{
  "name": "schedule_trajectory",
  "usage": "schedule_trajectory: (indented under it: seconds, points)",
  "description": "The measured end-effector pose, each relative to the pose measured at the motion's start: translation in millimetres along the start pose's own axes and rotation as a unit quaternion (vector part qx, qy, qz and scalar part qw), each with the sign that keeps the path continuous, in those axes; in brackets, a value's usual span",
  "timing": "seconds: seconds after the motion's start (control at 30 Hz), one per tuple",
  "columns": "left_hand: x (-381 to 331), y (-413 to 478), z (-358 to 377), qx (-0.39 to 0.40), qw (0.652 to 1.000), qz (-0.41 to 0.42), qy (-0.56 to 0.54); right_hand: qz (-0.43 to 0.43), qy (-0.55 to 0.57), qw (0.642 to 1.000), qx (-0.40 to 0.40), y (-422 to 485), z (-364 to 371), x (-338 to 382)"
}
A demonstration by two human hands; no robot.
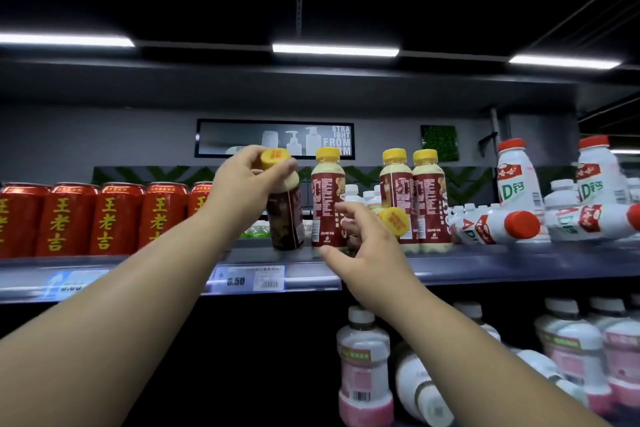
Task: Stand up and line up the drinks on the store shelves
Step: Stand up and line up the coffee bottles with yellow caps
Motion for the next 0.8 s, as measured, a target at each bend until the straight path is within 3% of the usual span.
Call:
schedule_trajectory:
  seconds: [0.13, 0.33, 0.5, 0.67, 0.8]
  points:
    - [-15, 16, 11, -0.031, 0.999, -0.038, -0.012, 0.009, -0.001, 0.999, 0.035, 2, 8, 2]
    - [23, -2, 36, 0.061, 0.991, -0.117, -0.004, 0.026, -0.024, 0.998, 0.051, 12, 29, 11]
    - [56, -8, 29, 0.087, 0.985, -0.146, 0.028, 0.035, -0.084, 0.995, 0.034, 22, 41, 12]
    - [49, -8, 17, 0.089, 0.983, -0.077, 0.141, 0.044, -0.105, 0.993, -0.003, 27, 47, 14]
    - [56, -12, 8, 0.136, 0.982, -0.094, 0.091, 0.094, -0.129, 0.987, 0.031, 37, 52, 14]
Point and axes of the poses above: each hand's wrist, its own y-axis towards the middle knuckle, its own z-axis out of the palm, x = y × z, the point moved 3 cm from there along y, towards the middle knuckle, and after that the axes turned 11 degrees about -x, right-handed, at the moved point
